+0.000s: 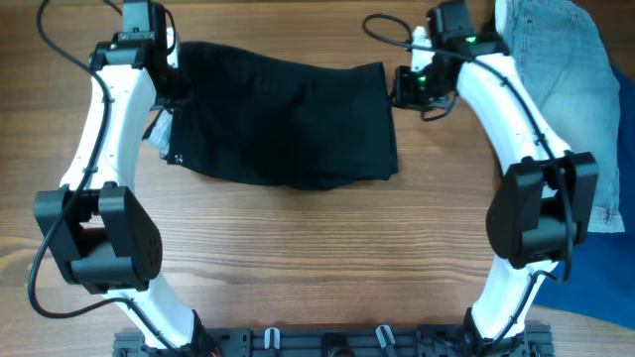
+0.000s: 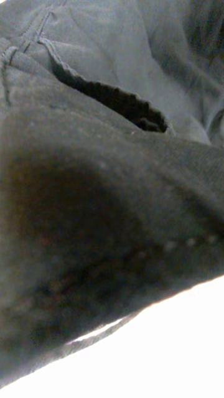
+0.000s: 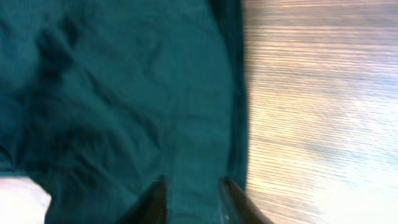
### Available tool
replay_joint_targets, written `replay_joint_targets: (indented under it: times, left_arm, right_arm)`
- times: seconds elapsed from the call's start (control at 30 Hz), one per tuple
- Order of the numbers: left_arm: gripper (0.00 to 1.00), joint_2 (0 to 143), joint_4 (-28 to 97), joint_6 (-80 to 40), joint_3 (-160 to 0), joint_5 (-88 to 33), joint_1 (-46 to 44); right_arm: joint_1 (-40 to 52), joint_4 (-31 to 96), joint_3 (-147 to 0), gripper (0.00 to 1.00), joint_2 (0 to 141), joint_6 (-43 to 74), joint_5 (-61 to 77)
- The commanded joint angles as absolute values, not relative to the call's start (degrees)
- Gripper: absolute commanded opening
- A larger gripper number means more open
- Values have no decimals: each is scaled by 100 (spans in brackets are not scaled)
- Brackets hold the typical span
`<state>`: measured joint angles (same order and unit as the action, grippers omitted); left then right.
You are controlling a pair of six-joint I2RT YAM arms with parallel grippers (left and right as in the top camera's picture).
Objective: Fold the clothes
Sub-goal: 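Grasp the shorts' left end with the left gripper and fold it rightward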
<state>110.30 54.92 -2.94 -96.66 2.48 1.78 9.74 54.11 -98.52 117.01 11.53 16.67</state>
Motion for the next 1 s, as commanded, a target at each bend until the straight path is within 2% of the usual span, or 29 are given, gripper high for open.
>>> replay_joint_targets:
  times: [0.0, 0.3, 0.47, 0.57, 0.67, 0.97]
  left_arm:
    - [4, 10971, 5518, -242, -9795, 64, 62]
    - [4, 10768, 5518, -545, -9795, 32, -379]
    - [4, 10551, 5485, -840, -9795, -867, -598]
    - [4, 10527, 5240, -1487, -9795, -1673, -974]
    - [4, 10527, 4873, -1981, -9795, -1931, -1511]
    - [4, 10847, 4316, -2628, -9784, -1708, -2740]
  right_arm:
    - [1175, 4941, -9319, 4, 11880, 2056, 1538]
    - [1170, 4110, -8724, 4, 12641, 2268, 1549]
    - [1160, 4064, -8724, 4, 13010, 2274, 1551]
    - [1151, 4071, -8724, 4, 13133, 2274, 1553]
    - [1135, 4075, -8724, 4, 13139, 2270, 1551]
    - [1127, 4051, -8724, 4, 13139, 2270, 1553]
